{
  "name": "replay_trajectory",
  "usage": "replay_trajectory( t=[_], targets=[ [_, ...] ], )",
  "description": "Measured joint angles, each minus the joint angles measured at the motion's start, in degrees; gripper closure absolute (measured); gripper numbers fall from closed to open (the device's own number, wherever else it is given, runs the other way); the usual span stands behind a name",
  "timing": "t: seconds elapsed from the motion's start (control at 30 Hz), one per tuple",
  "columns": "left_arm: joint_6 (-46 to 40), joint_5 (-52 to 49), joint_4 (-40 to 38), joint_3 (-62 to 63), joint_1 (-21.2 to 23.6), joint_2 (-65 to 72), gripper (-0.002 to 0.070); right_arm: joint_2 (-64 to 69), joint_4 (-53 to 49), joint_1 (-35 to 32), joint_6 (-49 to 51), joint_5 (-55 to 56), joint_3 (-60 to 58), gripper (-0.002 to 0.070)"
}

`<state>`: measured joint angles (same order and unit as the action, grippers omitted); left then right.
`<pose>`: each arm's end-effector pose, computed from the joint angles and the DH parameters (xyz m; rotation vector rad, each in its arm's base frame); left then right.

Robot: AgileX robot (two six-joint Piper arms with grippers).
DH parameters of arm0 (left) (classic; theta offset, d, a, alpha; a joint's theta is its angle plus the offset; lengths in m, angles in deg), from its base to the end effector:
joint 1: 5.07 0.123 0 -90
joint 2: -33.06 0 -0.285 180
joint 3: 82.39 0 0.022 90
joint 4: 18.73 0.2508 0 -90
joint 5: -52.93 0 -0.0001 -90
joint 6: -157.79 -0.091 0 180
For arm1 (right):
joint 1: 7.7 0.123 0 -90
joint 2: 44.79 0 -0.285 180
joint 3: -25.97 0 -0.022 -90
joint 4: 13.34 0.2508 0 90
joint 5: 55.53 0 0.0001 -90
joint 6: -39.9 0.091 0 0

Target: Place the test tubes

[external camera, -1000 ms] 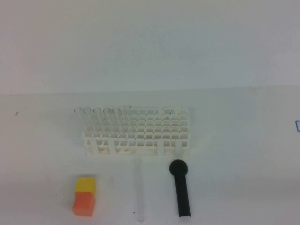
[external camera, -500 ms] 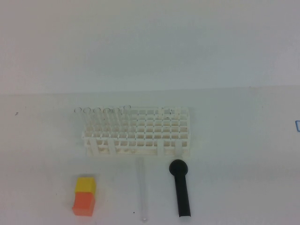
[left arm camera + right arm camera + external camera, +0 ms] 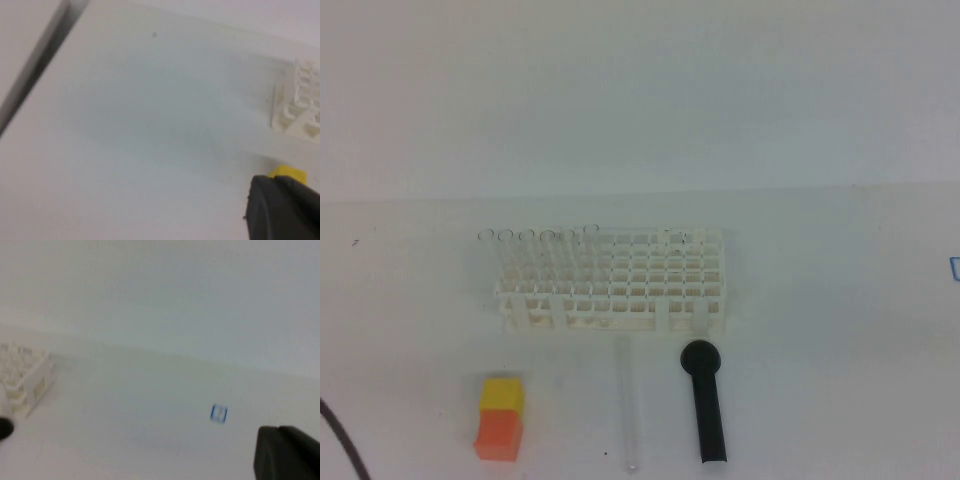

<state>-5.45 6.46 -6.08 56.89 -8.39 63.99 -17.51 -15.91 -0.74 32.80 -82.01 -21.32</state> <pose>0.0671 0.0106 0.3279 -0.1818 2.0349 0.0402 0.0716 0.0069 0.3241 -0.2365 1.7475 -0.0486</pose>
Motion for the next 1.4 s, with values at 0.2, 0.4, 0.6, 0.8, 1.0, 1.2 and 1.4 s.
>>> replay_trajectory(
  t=[0.2,0.4,0.6,0.8,1.0,1.2,1.4],
  targets=[
    [-7.97,-4.7,-20.59,-0.04,0.0,7.87,0.0676,13.22,4.71,0.0,1.47,-12.89,4.39,0.0678],
    [-29.01,-7.45,-47.52,-0.04,-0.11,22.24,0.0676,16.66,11.67,0.0,1.56,-13.53,4.39,0.0678],
    [-42.95,-3.46,-60.44,-0.04,-0.11,31.44,0.0676,16.66,13.71,0.0,1.56,-16.1,4.8,0.0678],
    [-44.98,2.49,-61.43,-0.04,-3.09,35.93,0.0676,16.66,13.71,0.0,1.56,-17.4,4.8,0.0678],
    [-40.84,16.04,-59.95,-0.04,-20.01,39.64,0.0676,16.66,13.71,0.0,1.56,-17.4,4.8,0.0678],
    [-18.68,24.63,-41.95,1.61,-33.2,47.16,0.0676,16.66,13.71,0.0,1.56,-17.53,4.8,0.0678],
    [-3.19,18.56,-22.55,9.98,-36.82,57.44,0.0617,16.66,13.71,0.0,1.56,-17.65,4.8,0.0678]
  ],
)
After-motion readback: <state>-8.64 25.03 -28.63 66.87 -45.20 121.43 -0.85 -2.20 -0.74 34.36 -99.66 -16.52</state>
